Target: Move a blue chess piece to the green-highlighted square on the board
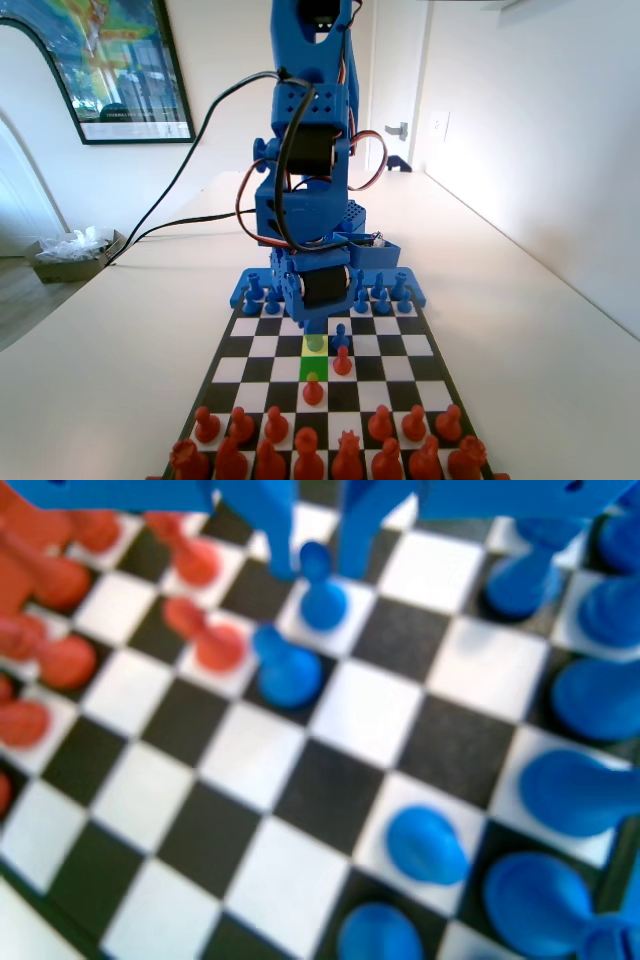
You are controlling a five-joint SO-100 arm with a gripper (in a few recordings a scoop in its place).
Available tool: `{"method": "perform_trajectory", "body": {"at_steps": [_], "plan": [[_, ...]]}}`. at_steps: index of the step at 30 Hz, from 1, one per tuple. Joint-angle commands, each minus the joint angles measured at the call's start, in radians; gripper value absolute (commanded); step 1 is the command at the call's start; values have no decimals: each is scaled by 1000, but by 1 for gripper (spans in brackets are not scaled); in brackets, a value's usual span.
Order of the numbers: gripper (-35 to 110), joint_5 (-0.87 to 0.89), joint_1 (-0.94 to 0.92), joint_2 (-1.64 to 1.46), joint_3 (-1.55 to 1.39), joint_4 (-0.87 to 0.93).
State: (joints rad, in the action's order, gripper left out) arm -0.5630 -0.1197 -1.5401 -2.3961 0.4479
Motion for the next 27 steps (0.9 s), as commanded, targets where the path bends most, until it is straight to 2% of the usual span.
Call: {"method": "perform_trajectory", "body": {"at_steps": [1,21,27], "plan": [[6,-2,-6,-18,18,-15],[1,-25,-2,-18,-32,-83],[1,9,-3,-21,67,32]]}}
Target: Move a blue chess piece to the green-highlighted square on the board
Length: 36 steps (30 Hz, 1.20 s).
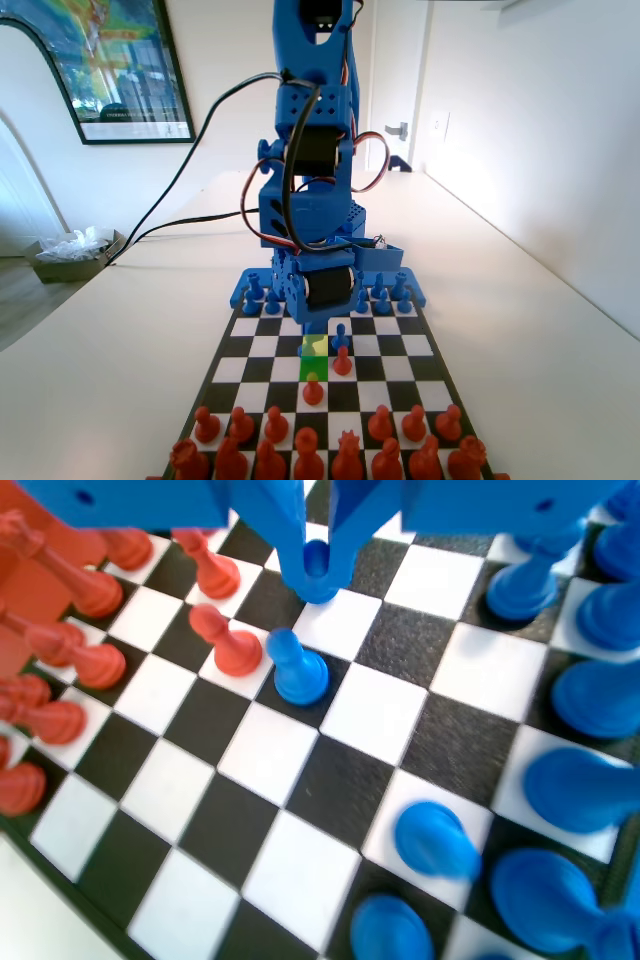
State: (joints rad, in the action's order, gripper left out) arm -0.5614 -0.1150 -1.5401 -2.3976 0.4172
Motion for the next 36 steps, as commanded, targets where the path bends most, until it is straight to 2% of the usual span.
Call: {"method": "perform_trajectory", "body": {"at_steps": [1,13,25,36], "plan": [[1,14,-8,-23,91,84],[1,21,11,-25,255,212],[1,-41,61,115,212,135],[4,-48,55,110,192,124]]}}
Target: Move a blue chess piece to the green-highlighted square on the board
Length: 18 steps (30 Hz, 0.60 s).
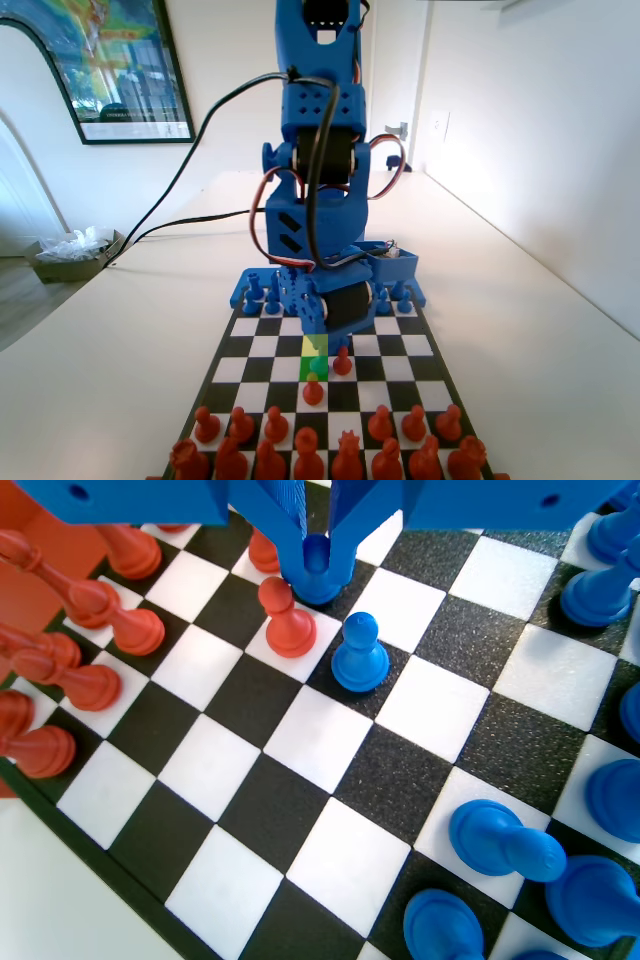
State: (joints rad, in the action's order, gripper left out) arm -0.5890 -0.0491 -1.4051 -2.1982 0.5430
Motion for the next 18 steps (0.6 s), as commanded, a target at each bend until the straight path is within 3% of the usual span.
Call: {"method": "perform_trajectory", "body": {"at_steps": [1,18], "plan": [[6,-21,-11,-26,-9,-2],[14,-29,-37,-84,-2,6]]}}
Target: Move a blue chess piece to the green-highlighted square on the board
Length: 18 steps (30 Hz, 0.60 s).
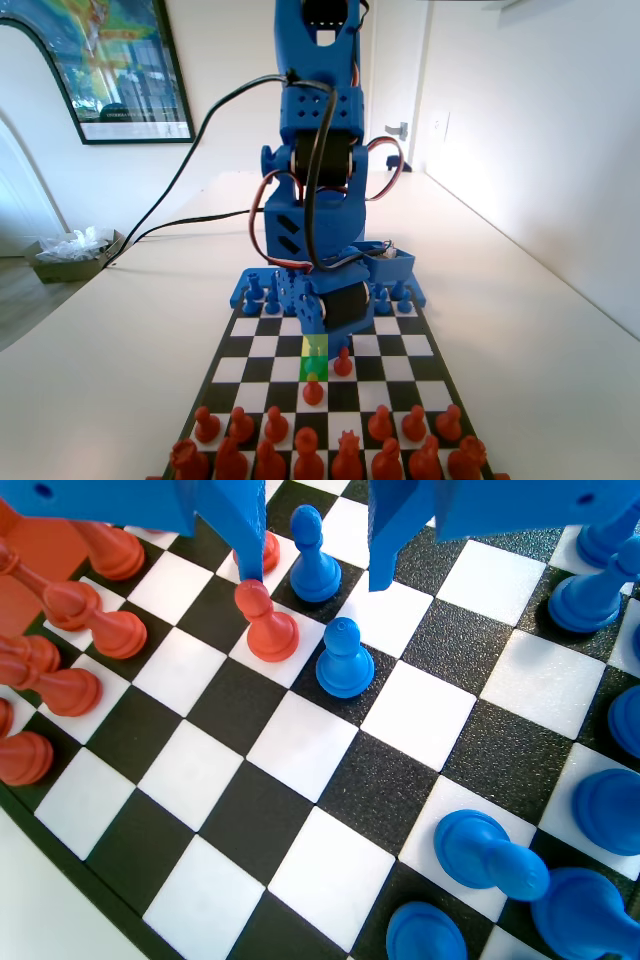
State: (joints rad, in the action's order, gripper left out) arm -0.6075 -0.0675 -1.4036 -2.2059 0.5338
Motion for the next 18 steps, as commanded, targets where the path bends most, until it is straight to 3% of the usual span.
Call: {"method": "perform_trajectory", "body": {"at_steps": [1,10,18], "plan": [[14,-8,-17,-100,9,25],[5,-12,6,-339,60,204],[1,-264,43,-595,138,495]]}}
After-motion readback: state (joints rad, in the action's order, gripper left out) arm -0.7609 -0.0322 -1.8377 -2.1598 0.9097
